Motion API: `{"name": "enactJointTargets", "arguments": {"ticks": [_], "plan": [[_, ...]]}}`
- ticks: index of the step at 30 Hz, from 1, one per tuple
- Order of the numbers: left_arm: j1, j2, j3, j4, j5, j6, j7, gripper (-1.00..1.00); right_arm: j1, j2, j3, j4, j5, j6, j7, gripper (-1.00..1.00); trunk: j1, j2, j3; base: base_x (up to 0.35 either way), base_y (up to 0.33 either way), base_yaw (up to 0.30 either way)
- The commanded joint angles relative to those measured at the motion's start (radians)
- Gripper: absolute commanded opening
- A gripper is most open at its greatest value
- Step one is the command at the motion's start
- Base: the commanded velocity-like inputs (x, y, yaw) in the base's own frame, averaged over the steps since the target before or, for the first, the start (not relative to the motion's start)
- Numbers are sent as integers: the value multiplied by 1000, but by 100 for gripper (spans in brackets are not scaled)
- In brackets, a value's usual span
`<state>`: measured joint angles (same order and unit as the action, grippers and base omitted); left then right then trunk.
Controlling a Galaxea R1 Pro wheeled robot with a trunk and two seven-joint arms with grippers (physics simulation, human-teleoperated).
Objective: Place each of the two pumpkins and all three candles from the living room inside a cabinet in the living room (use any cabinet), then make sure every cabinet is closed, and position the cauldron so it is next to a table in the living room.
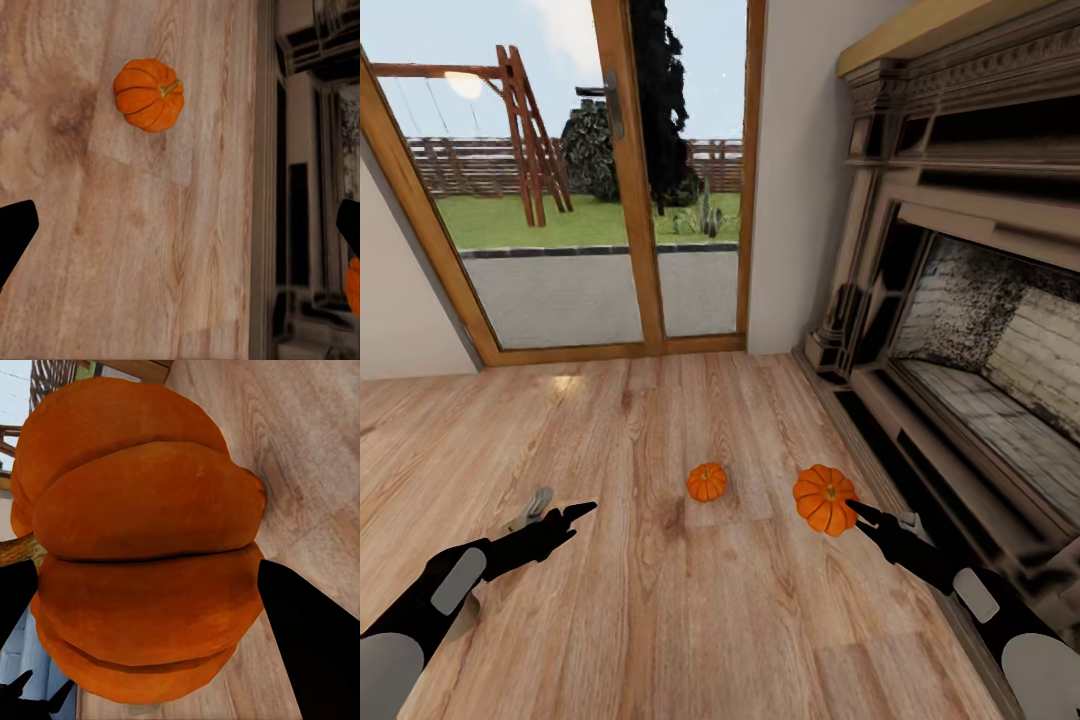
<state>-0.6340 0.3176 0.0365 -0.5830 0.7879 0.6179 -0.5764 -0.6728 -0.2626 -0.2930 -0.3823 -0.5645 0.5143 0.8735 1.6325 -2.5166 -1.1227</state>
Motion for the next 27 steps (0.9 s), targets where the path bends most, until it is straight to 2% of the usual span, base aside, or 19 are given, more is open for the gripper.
{"name": "enactJointTargets", "arguments": {"ticks": [1,4,8,12,16,19,22,27], "plan": [[-1,-1,1,1,4,7,-3,100,-1,0,-3,0,-5,8,1,-100,0,0,-1,195,101,0],[-1,-1,0,4,4,7,-14,100,-1,0,-3,0,-5,7,1,-100,0,0,-1,243,71,0],[-1,-2,-2,8,3,7,-78,100,-1,0,-3,0,-7,8,4,-100,0,0,-1,290,-14,0],[-1,-3,-3,5,3,7,-92,100,-1,2,-2,-41,-11,32,14,-100,0,0,-1,277,-64,0],[-1,-7,-6,2,4,5,-95,100,1,19,11,-119,-7,191,19,-100,0,0,-1,254,-75,0],[-1,-8,-16,1,4,3,-95,100,3,28,45,-170,-9,251,35,-100,0,0,-1,237,-78,0],[-1,-9,-32,0,5,-2,-96,100,51,34,88,-234,-13,364,114,-100,0,0,-1,231,-76,0],[-1,-9,-40,-1,5,-4,-97,100,137,31,104,-293,-12,435,231,-100,0,0,-1,229,-73,0]]}}
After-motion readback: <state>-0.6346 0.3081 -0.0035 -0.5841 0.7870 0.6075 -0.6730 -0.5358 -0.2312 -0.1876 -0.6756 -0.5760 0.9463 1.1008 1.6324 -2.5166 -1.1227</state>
